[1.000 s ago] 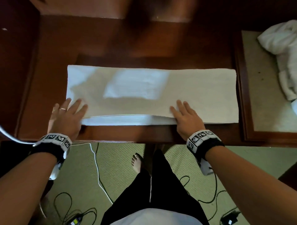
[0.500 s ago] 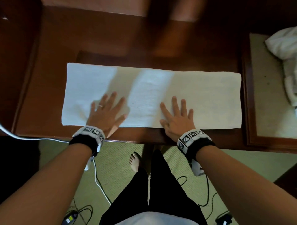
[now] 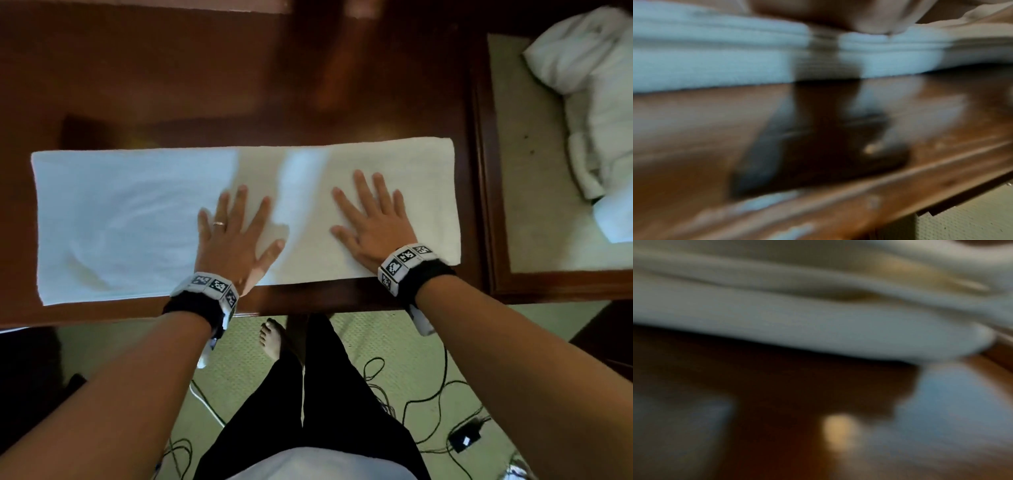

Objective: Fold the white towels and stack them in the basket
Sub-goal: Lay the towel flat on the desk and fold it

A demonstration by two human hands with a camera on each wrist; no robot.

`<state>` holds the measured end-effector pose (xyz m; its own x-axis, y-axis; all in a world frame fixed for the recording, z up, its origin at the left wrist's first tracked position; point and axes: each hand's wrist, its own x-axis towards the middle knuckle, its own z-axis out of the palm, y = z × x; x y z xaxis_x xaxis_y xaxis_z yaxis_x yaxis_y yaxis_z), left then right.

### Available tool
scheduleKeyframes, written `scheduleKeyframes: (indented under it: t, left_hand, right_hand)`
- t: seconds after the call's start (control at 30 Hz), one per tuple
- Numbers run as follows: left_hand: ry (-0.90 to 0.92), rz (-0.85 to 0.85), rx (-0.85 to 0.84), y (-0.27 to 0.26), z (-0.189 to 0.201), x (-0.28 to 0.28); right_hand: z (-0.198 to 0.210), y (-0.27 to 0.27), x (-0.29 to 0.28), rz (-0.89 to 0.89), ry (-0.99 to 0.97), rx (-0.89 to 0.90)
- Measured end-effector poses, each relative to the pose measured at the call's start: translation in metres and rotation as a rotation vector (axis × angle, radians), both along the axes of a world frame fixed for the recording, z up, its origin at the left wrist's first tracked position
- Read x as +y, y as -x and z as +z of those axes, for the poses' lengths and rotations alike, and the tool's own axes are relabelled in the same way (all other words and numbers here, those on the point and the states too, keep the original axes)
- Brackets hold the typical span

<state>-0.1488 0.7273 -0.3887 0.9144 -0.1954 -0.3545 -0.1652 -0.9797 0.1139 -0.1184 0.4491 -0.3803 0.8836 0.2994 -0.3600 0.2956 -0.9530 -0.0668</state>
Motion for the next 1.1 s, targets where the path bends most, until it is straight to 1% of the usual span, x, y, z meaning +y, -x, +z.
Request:
scheduleKeyframes:
  t: [0.03, 0.13, 0.2, 0.23, 0.27, 0.3, 0.37, 0.4, 0.5, 0.6, 0.63, 0.7, 0.77, 0.87, 0.97, 1.07, 1.1]
  left_hand:
    - [-0.01, 0.019, -0.009, 0.0, -0.005, -0.003]
    - [-0.009, 0.048, -0.034, 0.001, -0.01, -0.008]
    - [-0.001, 0.057, -0.035, -0.001, -0.009, -0.013]
    - [0.004, 0.065, -0.035, -0.002, -0.008, -0.015]
    - [0.008, 0.076, -0.035, -0.002, -0.009, -0.017]
    - [0.009, 0.083, -0.038, -0.002, -0.009, -0.018]
    - [0.006, 0.09, -0.043, -0.002, -0.009, -0.017]
    - [0.001, 0.088, -0.039, -0.001, -0.009, -0.017]
    - [0.0, 0.088, -0.034, -0.001, -0.007, -0.017]
    - [0.001, 0.081, -0.027, -0.002, -0.002, -0.017]
    - [0.003, 0.081, -0.021, -0.003, 0.0, -0.016]
    - [0.015, 0.074, -0.01, -0.003, 0.004, -0.011]
    - [0.037, 0.064, 0.006, -0.003, 0.006, -0.002]
    - [0.041, 0.056, 0.013, -0.001, 0.008, 0.009]
    - [0.034, 0.072, 0.019, 0.003, 0.012, 0.012]
    - [0.026, 0.085, 0.032, 0.005, 0.016, 0.011]
    - [0.027, 0.093, 0.042, 0.002, 0.018, 0.011]
  right_hand:
    - [-0.003, -0.007, -0.018, -0.028, 0.005, 0.005]
    - [-0.007, -0.027, -0.068, -0.211, 0.002, 0.034]
    - [-0.006, -0.036, -0.078, -0.279, 0.003, 0.019]
    - [-0.005, -0.036, -0.074, -0.284, -0.011, -0.005]
    - [-0.003, -0.033, -0.069, -0.253, -0.031, -0.033]
    - [-0.002, -0.027, -0.065, -0.178, -0.039, -0.048]
    - [-0.003, -0.007, -0.066, -0.032, -0.016, -0.024]
    - [-0.004, 0.002, -0.074, -0.042, -0.003, -0.011]
    - [-0.003, 0.012, -0.098, -0.299, -0.011, -0.048]
    - [0.004, 0.008, -0.105, -0.454, -0.105, -0.196]
    - [0.008, 0.004, -0.106, -0.531, -0.15, -0.222]
    - [0.015, -0.005, -0.107, -0.736, -0.222, -0.187]
    - [0.02, -0.011, -0.104, -0.91, -0.221, -0.087]
    - [0.021, -0.013, -0.097, -1.007, -0.248, 0.016]
    - [0.02, -0.012, -0.093, -1.096, -0.34, 0.077]
    - [0.024, -0.011, -0.093, -1.139, -0.411, 0.166]
    - [0.025, -0.013, -0.093, -1.127, -0.419, 0.188]
